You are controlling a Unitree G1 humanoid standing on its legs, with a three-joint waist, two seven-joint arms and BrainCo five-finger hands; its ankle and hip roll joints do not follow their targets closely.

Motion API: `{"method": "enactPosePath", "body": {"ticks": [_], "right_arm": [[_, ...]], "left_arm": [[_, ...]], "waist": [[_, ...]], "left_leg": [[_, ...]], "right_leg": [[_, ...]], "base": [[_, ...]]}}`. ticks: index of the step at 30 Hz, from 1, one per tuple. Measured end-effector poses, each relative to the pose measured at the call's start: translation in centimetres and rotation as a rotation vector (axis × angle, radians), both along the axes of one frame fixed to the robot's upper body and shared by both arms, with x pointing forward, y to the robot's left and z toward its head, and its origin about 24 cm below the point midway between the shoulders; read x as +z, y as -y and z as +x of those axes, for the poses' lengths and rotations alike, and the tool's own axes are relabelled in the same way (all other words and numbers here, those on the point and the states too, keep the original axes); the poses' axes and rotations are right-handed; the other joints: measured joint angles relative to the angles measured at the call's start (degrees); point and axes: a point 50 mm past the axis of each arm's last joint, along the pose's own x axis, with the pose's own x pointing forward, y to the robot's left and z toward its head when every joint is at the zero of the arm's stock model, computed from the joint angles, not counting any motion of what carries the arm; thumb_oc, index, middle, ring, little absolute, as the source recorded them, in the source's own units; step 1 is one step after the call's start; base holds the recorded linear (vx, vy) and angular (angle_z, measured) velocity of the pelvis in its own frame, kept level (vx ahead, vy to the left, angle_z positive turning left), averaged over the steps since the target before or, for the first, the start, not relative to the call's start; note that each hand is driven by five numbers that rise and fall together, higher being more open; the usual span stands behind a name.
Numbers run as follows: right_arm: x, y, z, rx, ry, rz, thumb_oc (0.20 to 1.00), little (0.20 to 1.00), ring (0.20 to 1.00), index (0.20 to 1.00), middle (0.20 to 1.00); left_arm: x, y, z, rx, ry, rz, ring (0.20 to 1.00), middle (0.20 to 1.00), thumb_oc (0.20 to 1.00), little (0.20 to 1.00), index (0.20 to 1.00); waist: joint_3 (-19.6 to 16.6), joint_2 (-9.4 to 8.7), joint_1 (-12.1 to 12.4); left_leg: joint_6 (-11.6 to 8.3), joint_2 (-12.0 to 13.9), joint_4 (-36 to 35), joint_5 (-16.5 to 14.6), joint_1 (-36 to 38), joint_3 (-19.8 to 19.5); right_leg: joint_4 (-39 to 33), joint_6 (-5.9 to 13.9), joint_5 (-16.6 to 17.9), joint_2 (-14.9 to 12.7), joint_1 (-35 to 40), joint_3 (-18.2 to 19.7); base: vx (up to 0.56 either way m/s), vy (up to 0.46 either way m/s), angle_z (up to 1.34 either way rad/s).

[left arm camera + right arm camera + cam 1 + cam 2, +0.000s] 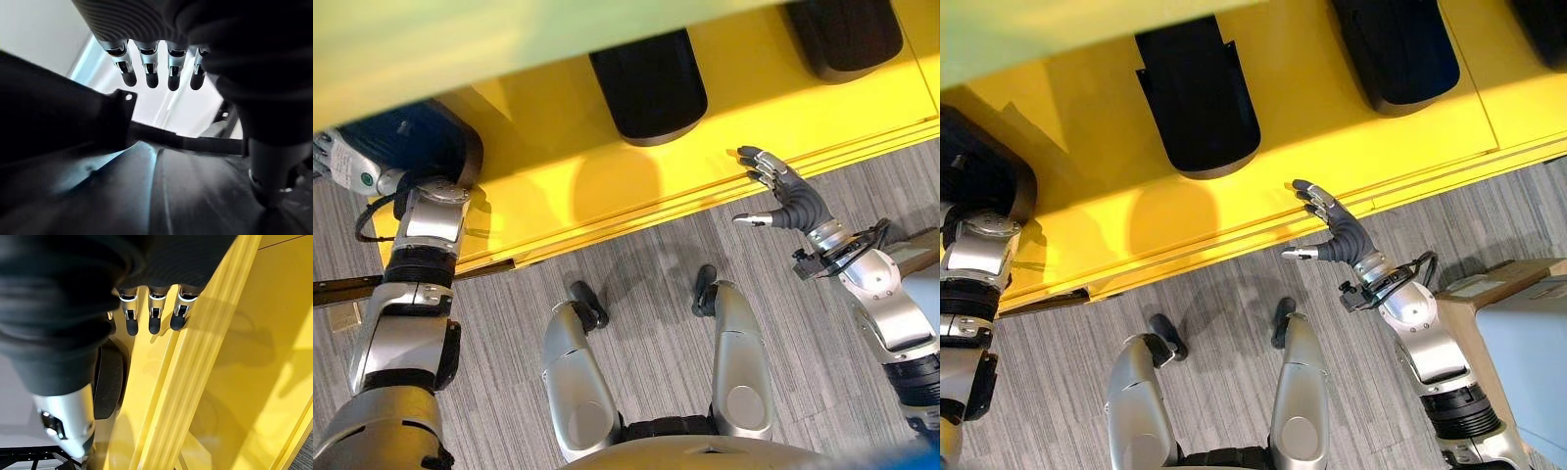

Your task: Move parts from the plastic box to the shelf.

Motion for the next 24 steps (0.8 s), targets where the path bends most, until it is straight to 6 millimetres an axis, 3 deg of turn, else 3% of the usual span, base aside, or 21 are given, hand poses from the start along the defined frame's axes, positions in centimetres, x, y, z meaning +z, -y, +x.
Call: {"method": "enactPosePath", "body": {"ticks": [3,11,24], "right_arm": [[-0.2,0.1,-0.1,0.000,-0.007,-0.002,1.000,1.000,1.000,1.000,1.000],[-0.2,-0.1,-0.1,0.016,-0.012,-0.007,1.000,1.000,1.000,1.000,1.000],[-1.0,-0.4,0.0,0.040,-0.049,-0.021,1.000,1.000,1.000,1.000,1.000]], "left_arm": [[-0.9,-0.2,-0.5,0.026,-0.044,0.060,1.000,1.000,1.000,1.000,1.000],[1.2,0.0,-0.4,0.036,-0.102,0.315,1.000,1.000,1.000,1.000,1.000],[2.2,1.8,0.8,-0.013,-0.255,0.618,1.000,1.000,1.000,1.000,1.000]], "waist": [[-0.1,-0.11,-0.1],[0.2,-0.91,-1.1],[0.2,-0.91,-1.4]], "left_leg": [[0.03,-0.1,-0.8,0.0,1.2,0.5],[0.17,-0.1,-0.7,-0.1,1.2,0.9],[0.22,-0.1,-0.3,-0.1,1.3,1.5]], "right_leg": [[-1.7,0.37,0.9,0.3,1.3,0.1],[-2.0,0.49,1.1,0.2,1.2,0.2],[-1.0,0.44,1.1,0.1,0.2,1.2]], "base": [[0.01,0.009,-0.04],[0.00,0.003,0.00],[0.00,0.002,-0.01]]}}
